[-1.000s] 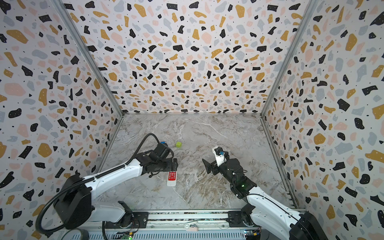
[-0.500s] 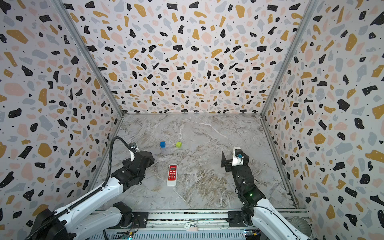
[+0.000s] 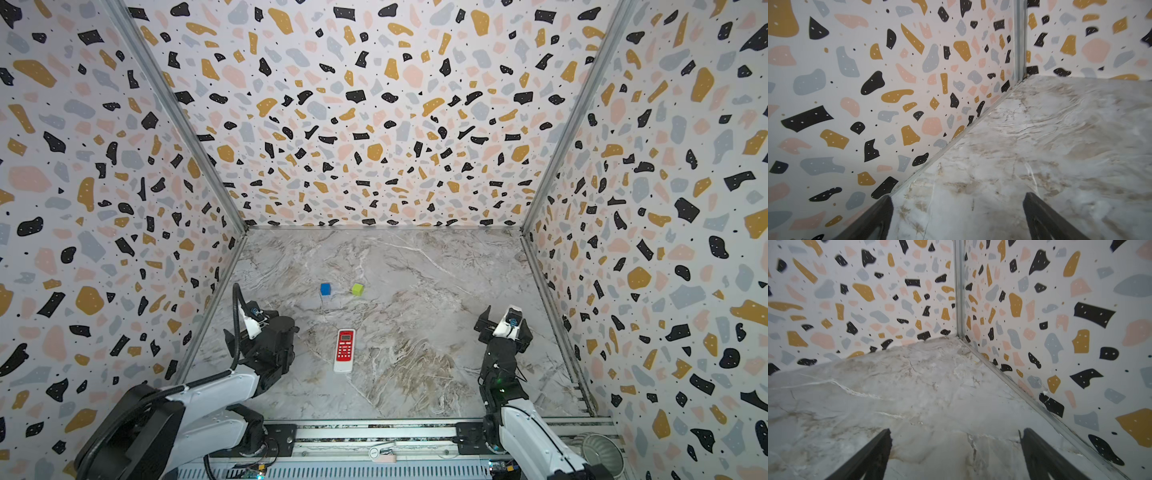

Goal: Load the batteries into the remote control

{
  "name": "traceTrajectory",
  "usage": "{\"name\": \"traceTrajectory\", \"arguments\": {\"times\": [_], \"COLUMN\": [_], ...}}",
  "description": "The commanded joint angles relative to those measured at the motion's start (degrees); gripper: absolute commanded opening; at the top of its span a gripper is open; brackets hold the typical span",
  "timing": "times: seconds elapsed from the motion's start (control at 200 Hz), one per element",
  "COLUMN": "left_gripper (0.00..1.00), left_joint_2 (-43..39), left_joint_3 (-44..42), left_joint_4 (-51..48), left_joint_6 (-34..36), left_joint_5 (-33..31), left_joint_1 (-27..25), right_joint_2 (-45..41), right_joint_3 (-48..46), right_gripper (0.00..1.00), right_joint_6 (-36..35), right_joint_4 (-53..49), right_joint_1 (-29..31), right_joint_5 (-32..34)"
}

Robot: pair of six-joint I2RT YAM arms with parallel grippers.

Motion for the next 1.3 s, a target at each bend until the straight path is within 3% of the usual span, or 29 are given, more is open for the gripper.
{"name": "traceTrajectory", "arguments": {"times": [0.0,0.16,0.415,0.506,0.721,0.876,0.976,1.126,1.241,1.296], "left_gripper": [1.0,1.0,0.99,1.0,0.99,0.99,0.99,0.99,1.0,0.99], "left_joint_2": [4.3,4.3,7.5,8.0,8.1,7.9,7.5,7.8,7.7,9.7], "left_joint_3": [3.0,0.0,-4.4,-1.8,-2.2,-3.0,-3.8,-3.4,-3.7,-6.3], "left_joint_4": [13.1,24.0,37.5,32.4,33.3,34.3,35.3,34.4,34.6,41.6], "left_joint_6": [5.3,9.6,11.6,11.7,12.0,12.2,12.0,11.4,11.5,10.8], "left_joint_5": [-2.9,2.9,15.8,18.2,22.2,25.8,27.5,30.3,32.0,31.3], "left_joint_1": [0.7,1.8,6.5,7.1,8.3,9.4,10.1,11.5,11.9,12.4], "right_joint_2": [6.3,14.4,20.3,22.7,25.4,33.6,33.7,37.8,38.1,38.2], "right_joint_3": [2.5,4.1,5.2,5.5,7.0,4.0,5.6,6.7,9.3,9.9], "right_gripper": [0.99,0.99,0.99,0.99,0.99,0.99,0.99,0.99,0.99,0.99], "right_joint_6": [-0.2,-3.4,-8.4,-9.0,-10.3,-10.4,-10.5,-10.5,-9.9,-9.6], "right_joint_4": [7.8,13.9,20.7,24.2,24.9,39.9,36.2,38.5,33.4,33.0], "right_joint_1": [-0.7,-0.6,-0.7,-0.8,-1.2,-1.4,-1.4,-1.4,-2.0,-2.3], "right_joint_5": [-0.6,-3.0,-9.5,-10.3,-14.4,-16.3,-17.4,-16.6,-17.6,-18.1]}}
